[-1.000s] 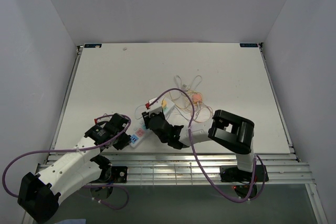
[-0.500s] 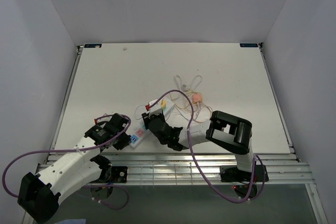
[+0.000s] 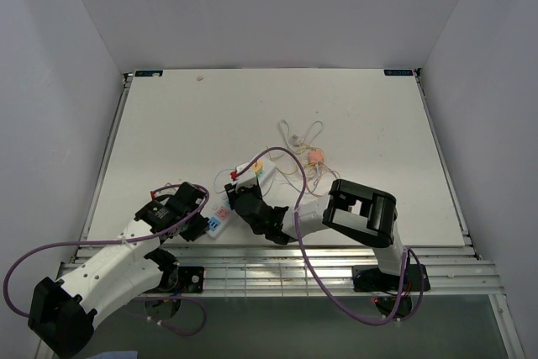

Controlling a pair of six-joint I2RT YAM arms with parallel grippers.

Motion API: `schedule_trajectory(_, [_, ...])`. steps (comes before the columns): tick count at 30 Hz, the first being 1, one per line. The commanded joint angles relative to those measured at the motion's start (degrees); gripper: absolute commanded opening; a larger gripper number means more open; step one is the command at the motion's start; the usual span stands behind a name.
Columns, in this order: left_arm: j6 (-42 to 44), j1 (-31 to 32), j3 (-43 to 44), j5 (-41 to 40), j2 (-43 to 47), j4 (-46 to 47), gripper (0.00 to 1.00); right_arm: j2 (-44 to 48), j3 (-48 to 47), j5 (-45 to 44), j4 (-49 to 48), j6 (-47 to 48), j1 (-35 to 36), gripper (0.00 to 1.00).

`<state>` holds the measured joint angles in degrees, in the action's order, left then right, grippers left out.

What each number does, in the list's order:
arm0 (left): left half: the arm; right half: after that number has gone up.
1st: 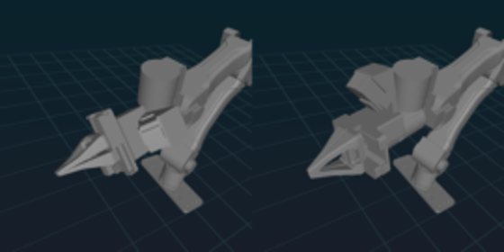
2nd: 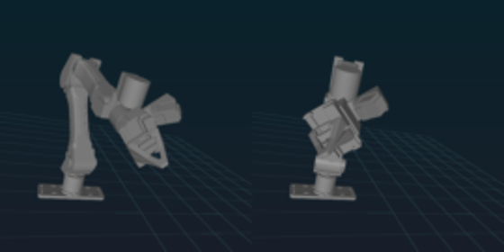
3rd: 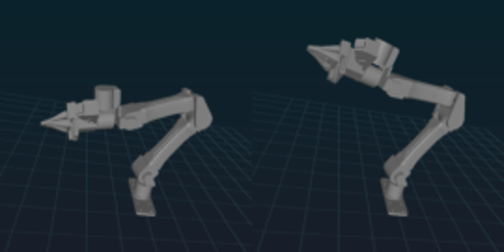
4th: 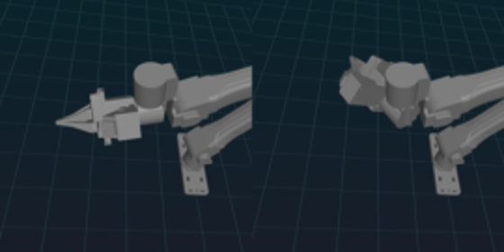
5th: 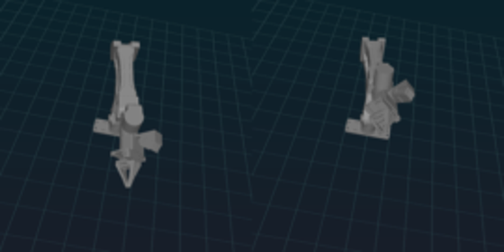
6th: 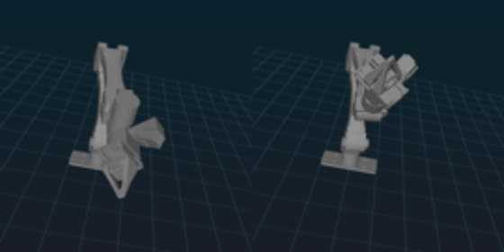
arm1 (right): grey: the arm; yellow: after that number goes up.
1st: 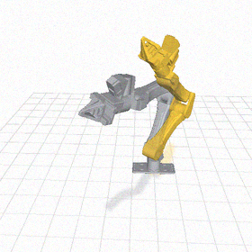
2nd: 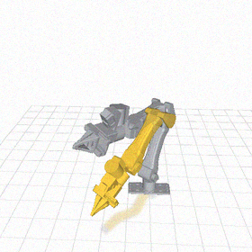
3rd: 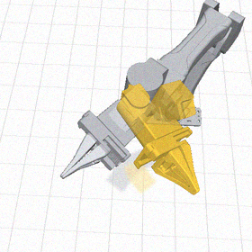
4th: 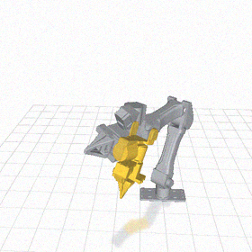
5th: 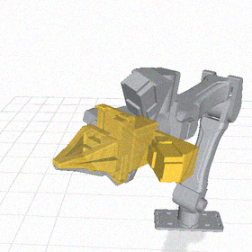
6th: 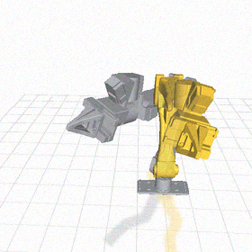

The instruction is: Insert the plug

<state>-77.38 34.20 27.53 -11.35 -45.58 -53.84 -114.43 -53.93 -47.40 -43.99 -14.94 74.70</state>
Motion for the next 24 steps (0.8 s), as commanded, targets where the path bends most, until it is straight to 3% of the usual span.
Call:
schedule_trajectory(1, [-10.3, -0.2, -0.5, -3.3, -0.9, -1.4, 0.27, -4.6, 3.7, 12.6, 15.1, -6.6, 2.7, 0.08])
schedule_trajectory(7, [-9.8, -0.2, -0.5, -3.1, -0.7, -1.4, 0.27, -3.2, 3.1, 17.6, 17.8, -7.9, 1.0, 0.08])
schedule_trajectory(15, [-9.1, -0.2, 0.2, -3.1, -1.2, -1.4, 0.32, -10.2, -4.9, 17.8, 31.7, -5.4, 1.0, 0.08])
schedule_trajectory(24, [-8.7, -0.2, 0.3, -3.8, -0.8, -1.4, 0.38, -15.6, -7.3, 20.4, 36.4, -6.1, 1.0, 0.08])
